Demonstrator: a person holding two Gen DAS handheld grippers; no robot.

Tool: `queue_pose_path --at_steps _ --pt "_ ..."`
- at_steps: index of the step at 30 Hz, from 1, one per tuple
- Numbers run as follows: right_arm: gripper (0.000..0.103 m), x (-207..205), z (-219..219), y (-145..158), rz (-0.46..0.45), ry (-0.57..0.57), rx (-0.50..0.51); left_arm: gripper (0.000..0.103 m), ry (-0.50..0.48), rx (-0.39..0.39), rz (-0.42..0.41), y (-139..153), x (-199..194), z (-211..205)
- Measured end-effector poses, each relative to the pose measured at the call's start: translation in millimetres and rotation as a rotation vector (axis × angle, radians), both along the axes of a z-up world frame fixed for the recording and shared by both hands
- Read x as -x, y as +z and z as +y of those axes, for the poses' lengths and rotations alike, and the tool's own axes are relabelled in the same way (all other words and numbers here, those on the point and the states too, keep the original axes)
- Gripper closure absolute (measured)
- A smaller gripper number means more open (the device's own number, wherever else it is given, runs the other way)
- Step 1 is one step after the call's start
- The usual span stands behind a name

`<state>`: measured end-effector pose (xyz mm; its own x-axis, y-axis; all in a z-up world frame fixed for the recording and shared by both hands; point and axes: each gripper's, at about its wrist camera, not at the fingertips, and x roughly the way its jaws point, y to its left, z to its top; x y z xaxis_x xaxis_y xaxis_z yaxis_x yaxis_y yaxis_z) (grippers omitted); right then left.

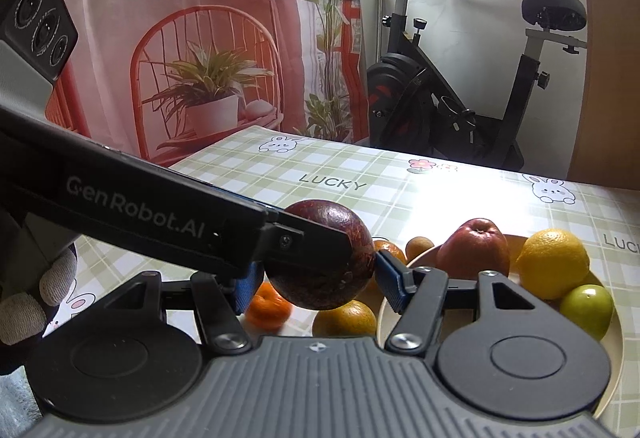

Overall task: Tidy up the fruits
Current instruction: 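Carry the dark red apple with the left tool onto the plate and release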

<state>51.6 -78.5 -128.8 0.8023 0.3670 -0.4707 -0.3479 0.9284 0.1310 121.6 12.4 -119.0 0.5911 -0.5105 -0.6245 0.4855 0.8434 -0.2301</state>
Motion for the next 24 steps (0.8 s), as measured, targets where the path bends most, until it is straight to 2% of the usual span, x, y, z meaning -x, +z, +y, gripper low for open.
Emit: queue_pose_path --at_steps 6,14,24 --pt "0.04 11.7 -24.3 -0.3 -0.004 -0.043 -0.029 0.049 -0.042 -0.027 -0.004 2.4 -0.4 -22.7" --pt "0.04 10.7 -58.7 -15.5 0.036 -0.105 -0.073 0.049 -0.09 -0.082 0.031 -15.5 -8.7 -56.5" --pt "0.04 -4.1 -69.9 -31.1 0.064 -0.126 -0.113 0.049 -0.075 -0.099 0.066 -29.1 -23.6 -66.1"
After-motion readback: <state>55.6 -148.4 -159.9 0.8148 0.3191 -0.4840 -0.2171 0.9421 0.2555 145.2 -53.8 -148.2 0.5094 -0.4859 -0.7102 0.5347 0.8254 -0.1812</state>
